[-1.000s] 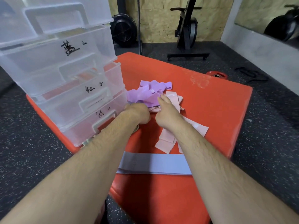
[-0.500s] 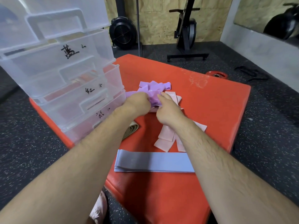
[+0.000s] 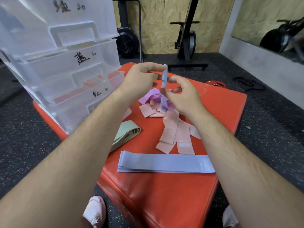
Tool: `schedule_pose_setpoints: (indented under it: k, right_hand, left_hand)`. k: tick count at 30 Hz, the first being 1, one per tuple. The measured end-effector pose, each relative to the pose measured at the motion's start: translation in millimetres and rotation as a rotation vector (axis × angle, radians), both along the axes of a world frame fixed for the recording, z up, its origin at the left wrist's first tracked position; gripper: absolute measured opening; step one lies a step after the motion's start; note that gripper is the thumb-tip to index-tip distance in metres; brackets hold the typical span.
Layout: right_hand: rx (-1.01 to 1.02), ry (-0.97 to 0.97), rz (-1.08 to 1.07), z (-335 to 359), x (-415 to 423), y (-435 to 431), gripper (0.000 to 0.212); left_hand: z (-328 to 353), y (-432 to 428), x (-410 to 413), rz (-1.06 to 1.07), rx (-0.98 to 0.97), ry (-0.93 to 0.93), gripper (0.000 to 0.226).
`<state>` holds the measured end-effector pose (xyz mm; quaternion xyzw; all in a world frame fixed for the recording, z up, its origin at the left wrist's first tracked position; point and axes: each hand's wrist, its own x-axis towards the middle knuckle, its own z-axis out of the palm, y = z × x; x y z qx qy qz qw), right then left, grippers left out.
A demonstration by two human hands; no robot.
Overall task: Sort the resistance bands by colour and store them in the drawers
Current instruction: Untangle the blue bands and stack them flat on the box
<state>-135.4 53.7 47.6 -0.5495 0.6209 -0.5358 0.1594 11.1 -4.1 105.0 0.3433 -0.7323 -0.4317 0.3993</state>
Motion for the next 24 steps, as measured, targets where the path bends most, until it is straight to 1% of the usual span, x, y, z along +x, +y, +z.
schedule_pose_setpoints:
  k: [4,8,9,12,14,15,17,18,19,22,24]
  right_hand:
    - [-0.114,-0.061,0.068,18,2,17,0.019]
    - [-0.072,-0.069,0.106,11,-2,24,0.006]
    - [-0.055,-0.102,0.129,7,-3,26,0.007]
    - [-0.006,-0.263,0.266,6,-7,35,0.03]
    - [0.036,-0.22,0.307,9,-8,39,0.042]
    - [0.039,-0.167,0.308,10,-8,41,0.041]
    - [0.029,-0.078,0.308,14,-4,45,0.022]
    - [0.026,-0.053,0.301,15,0,46,0.01]
    - [0.028,-0.042,0.294,17,3,49,0.003]
    - [0.023,-0.004,0.284,22,14,55,0.01]
    - [0.034,0.002,0.309,23,18,59,0.006]
  left_hand:
    - [7,17,6,-0.016,-0.051,0.062,0.016]
    - [-4,28,10,0.006,-0.065,0.095,0.011]
    - [-6,29,12,0.022,-0.074,0.091,0.013]
    - [-9,31,20,0.016,-0.104,0.092,0.023]
    - [-9,36,28,-0.029,-0.107,0.112,0.027]
    - [-10,39,32,-0.056,-0.105,0.121,0.028]
    - [-10,46,38,-0.084,-0.104,0.128,0.027]
    - [-10,49,41,-0.083,-0.105,0.127,0.026]
    - [-10,53,43,-0.075,-0.105,0.123,0.023]
    - [-7,62,46,-0.035,-0.114,0.061,0.023]
    - [-5,66,48,-0.006,-0.125,0.004,0.018]
